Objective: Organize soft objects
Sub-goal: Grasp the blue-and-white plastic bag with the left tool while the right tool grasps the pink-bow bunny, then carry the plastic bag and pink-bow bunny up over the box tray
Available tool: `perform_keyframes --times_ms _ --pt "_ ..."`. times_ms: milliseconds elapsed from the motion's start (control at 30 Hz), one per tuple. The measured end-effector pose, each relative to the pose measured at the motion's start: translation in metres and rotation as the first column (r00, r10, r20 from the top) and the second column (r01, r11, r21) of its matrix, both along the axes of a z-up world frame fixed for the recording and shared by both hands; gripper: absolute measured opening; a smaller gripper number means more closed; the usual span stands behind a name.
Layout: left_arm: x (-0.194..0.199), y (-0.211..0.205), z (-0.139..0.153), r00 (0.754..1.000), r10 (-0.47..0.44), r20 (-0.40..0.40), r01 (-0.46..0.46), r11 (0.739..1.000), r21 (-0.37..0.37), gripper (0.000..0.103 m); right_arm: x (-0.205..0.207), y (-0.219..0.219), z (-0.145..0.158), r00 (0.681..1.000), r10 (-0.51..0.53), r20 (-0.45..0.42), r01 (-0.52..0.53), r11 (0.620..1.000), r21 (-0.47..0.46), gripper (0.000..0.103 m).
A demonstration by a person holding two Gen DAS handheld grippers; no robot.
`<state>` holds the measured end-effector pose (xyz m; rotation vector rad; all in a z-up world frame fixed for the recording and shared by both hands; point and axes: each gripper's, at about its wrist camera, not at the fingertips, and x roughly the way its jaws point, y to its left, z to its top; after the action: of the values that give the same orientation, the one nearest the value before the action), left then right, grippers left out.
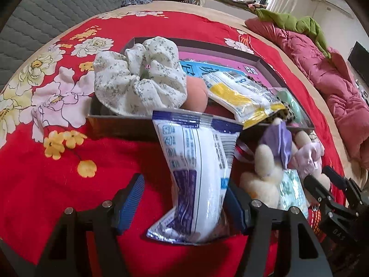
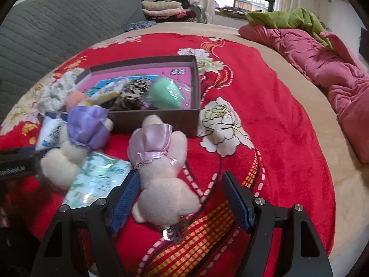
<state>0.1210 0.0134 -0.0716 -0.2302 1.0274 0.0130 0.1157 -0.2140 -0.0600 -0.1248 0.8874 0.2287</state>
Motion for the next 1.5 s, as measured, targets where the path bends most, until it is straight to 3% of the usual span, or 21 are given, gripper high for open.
perform_keyframes --times_ms 267,400,500,600,700,933,1500 --pt "0.01 0.002 -0.004 1.0 0.013 0.016 -0.013 1.0 -0.007 0.067 0.004 0.018 -0.011 0.998 0.06 0.026 -0.056 0.992 -0.11 0.074" --pt "0.013 -0.002 -0.006 1.0 -0.003 0.018 0.002 1.0 0.023 0.067 0.007 0.017 -0.013 0.997 0.07 0.023 -0.068 0.994 -0.081 0.056" --pt "0.015 -0.004 -0.006 1.0 -0.026 0.013 0.026 0.999 0.044 0.056 0.007 0.02 -0.014 0.995 0.1 0.023 -0.098 0.993 -0.071 0.041" --pt "0.014 -0.004 -0.006 0.999 -0.032 0.01 0.032 0.998 0.057 0.041 0.005 0.021 -0.012 0.994 0.109 0.031 -0.107 0.992 -0.067 0.04" --pt "0.012 -0.006 -0.004 0.998 -0.056 0.008 0.055 0.997 0.06 0.039 0.006 0.017 -0.01 0.995 0.098 0.03 -0.097 0.995 -0.033 0.039" --pt "0.002 -0.001 0.006 0.996 -0.079 0.03 0.08 0.997 -0.023 0.038 0.004 0.013 -0.001 0.996 0.082 0.046 -0.083 0.996 0.014 0.039" --pt "-0.009 0.001 0.04 0.989 -0.088 0.118 0.09 0.996 -0.019 0.038 -0.003 -0.001 0.032 0.994 -0.01 0.111 0.001 0.997 0.078 0.039"
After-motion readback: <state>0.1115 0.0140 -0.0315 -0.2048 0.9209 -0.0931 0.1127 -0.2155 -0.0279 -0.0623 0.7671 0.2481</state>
